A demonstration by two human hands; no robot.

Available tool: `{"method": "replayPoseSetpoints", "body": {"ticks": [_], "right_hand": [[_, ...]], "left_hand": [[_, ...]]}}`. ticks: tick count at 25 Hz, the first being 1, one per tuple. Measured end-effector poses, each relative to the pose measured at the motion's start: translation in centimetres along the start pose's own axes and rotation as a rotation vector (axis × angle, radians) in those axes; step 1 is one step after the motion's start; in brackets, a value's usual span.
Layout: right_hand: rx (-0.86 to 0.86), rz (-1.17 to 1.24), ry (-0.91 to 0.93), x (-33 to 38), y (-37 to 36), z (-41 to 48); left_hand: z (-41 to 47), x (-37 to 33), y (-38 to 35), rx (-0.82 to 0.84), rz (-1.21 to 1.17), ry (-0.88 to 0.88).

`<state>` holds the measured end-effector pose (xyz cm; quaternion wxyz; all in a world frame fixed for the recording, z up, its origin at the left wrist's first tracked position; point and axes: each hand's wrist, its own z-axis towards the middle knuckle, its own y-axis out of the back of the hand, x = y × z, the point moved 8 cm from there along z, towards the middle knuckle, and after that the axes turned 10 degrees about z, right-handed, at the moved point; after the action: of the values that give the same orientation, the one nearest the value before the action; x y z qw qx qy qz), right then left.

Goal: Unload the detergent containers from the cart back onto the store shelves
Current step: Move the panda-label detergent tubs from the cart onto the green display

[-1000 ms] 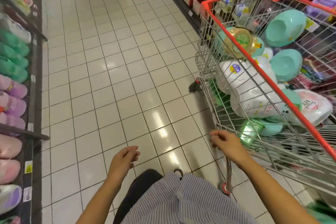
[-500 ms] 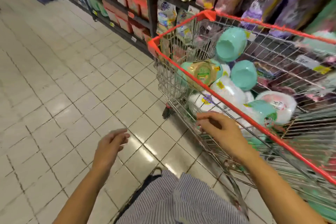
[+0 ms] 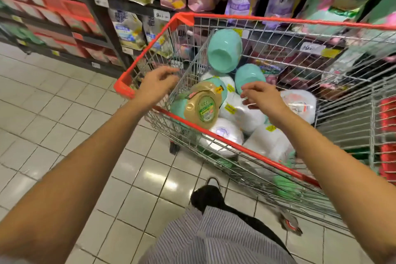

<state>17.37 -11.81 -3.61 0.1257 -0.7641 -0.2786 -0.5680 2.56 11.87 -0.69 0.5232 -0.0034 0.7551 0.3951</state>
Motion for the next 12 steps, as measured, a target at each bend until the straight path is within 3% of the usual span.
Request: {"method": "replayPoseSetpoints", "body": {"ticks": [4,7,10,12], "right_hand": [[0.067,-0.054,-0.153,-4.0,-2.4,5.2],[0.192,0.013,-0.383,-7.6,-6.0,5.6],[0.285,0.167,-0.570,-9.9,-8.7,5.1],[0.290,0.313,-0.585,-10.1,-9.5,5.4]], "left_hand": [[4.1,2.0,-4.0,0.166,0.185,0.033],[4.3,4.2,-5.5,0.258,0.376,0.050],[3.7,4.5,-6.7,0.323,0.589,-0.090],[3.8,4.6,-7.1,0.370,0.571,-0.096]]}}
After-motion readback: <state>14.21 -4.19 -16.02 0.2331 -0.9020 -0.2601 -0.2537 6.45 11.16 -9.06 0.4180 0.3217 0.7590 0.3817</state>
